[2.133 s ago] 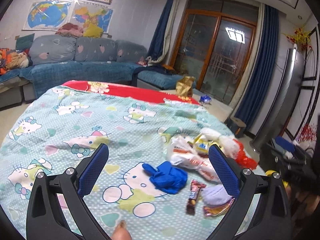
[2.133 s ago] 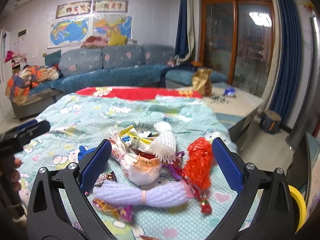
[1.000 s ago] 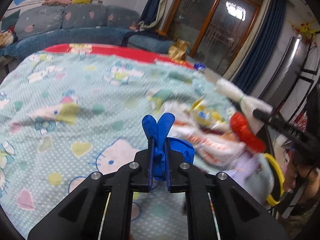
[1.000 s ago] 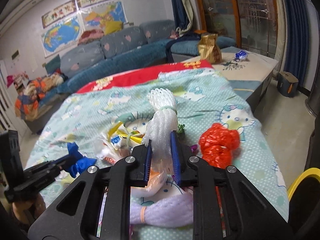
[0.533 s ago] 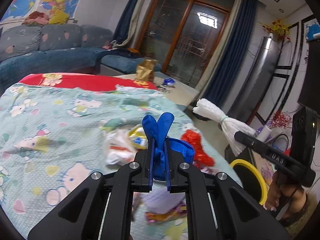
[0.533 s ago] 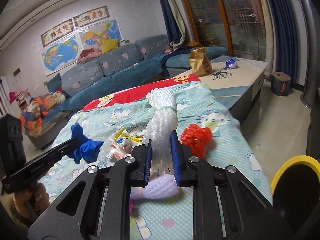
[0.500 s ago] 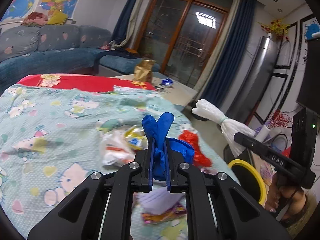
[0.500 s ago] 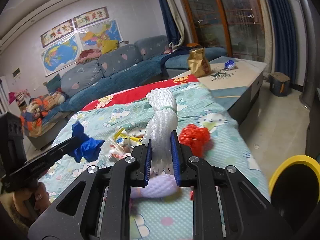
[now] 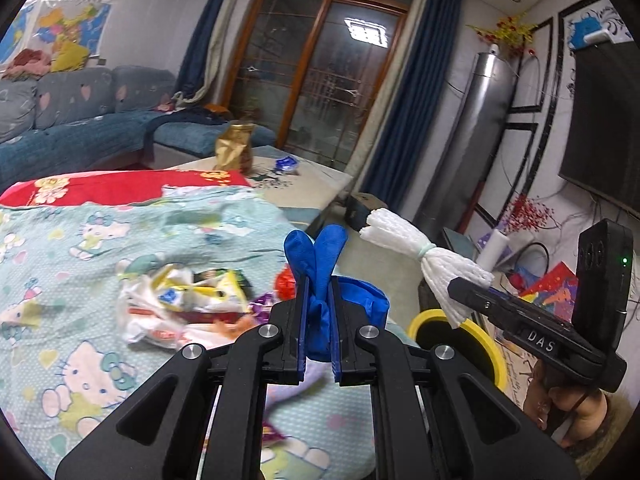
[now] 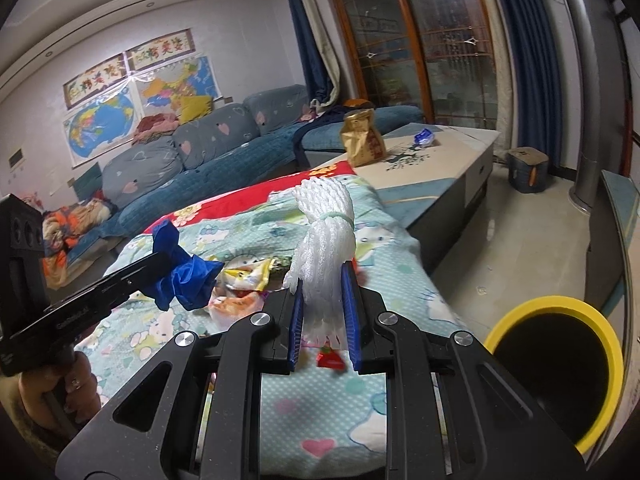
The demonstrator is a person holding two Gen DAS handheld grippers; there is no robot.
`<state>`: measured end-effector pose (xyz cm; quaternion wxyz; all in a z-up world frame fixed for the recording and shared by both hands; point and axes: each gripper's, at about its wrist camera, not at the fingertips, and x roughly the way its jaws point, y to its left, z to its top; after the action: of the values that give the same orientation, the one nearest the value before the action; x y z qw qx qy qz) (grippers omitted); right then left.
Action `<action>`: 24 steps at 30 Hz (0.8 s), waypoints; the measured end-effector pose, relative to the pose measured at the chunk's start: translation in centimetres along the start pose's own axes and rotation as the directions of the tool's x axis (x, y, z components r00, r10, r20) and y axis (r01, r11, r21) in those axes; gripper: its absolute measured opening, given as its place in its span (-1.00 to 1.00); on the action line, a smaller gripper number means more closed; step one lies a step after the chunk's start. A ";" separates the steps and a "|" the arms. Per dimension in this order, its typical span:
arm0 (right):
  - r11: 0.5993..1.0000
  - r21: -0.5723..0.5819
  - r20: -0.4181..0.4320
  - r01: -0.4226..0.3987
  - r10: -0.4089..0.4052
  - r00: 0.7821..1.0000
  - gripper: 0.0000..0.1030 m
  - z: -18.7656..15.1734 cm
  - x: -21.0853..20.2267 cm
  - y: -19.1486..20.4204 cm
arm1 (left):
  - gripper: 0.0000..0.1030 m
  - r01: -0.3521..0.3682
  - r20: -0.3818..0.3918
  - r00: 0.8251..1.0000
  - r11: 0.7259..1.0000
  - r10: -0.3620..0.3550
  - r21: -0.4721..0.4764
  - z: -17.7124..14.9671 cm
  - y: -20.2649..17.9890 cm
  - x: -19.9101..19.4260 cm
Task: Collect trash
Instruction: 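Carry the blue glove and white mesh net over the yellow bin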
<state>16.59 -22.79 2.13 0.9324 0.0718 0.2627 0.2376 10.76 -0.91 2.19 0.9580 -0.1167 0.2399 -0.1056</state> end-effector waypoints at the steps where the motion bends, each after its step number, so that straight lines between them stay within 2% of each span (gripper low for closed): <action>1: 1.000 0.004 0.002 0.008 -0.008 1.000 -0.74 0.0 -0.2 -0.4 | -0.83 0.005 -0.002 1.000 1.000 -0.005 0.003 0.0 -0.3 0.1; 24: 0.971 0.154 -0.015 0.182 -0.182 0.983 -0.74 -2.6 -4.1 -8.3 | -0.83 0.144 -0.089 0.987 0.985 -0.136 0.094 -1.6 -8.8 4.8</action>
<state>15.51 -31.99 -0.30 0.9418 0.1196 0.2860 0.1301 12.80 -10.79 1.13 0.9421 -0.0809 0.2647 -0.1892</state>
